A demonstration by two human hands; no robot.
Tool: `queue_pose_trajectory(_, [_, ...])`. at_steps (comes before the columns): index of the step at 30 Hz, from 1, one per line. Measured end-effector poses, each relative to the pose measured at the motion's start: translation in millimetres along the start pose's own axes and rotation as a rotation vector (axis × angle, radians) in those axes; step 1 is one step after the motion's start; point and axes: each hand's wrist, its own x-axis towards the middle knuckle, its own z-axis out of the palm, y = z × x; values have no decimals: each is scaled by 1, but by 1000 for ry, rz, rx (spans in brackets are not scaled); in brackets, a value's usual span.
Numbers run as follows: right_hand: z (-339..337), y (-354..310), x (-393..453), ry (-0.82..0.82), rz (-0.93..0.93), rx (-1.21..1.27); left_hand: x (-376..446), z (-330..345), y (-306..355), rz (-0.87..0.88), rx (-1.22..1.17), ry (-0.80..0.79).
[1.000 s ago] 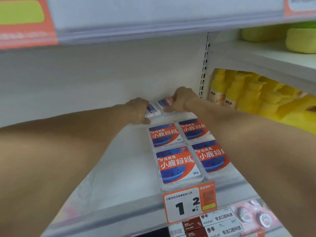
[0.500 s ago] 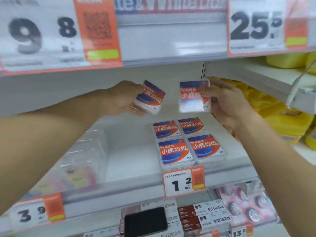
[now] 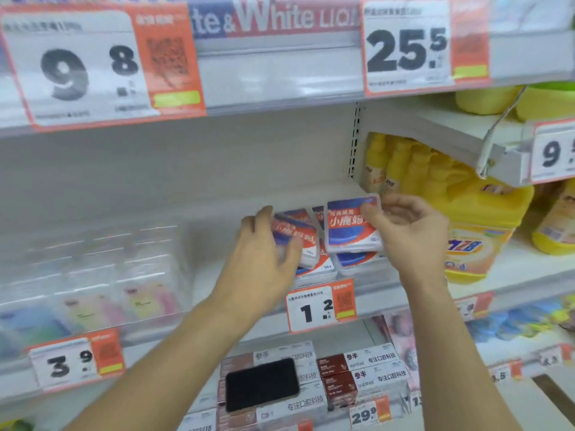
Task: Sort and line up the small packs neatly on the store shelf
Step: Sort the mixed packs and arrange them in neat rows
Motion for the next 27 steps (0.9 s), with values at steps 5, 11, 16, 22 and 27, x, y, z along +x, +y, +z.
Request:
queue_pose_trajectory(5, [-11,14,-6,-98,-108,-457,-24,15,-7,50,60,-56])
queue_pose_trajectory(11, [-37,17,-15,-492,-96,-485,-35,24,-11,21,-32,25])
queue_pose_trajectory(16, [-43,15,-13,-550,-109,-458,-38,33,-8,-3,-31,65])
queue_pose_trajectory(22, [-45,13,-13,-587,-115,-475,-44,42,-1,-61,-3,77])
queue_pose_trajectory(27, [-48,13,-14,-604,-178,-502,-46,48,1,-58,14,60])
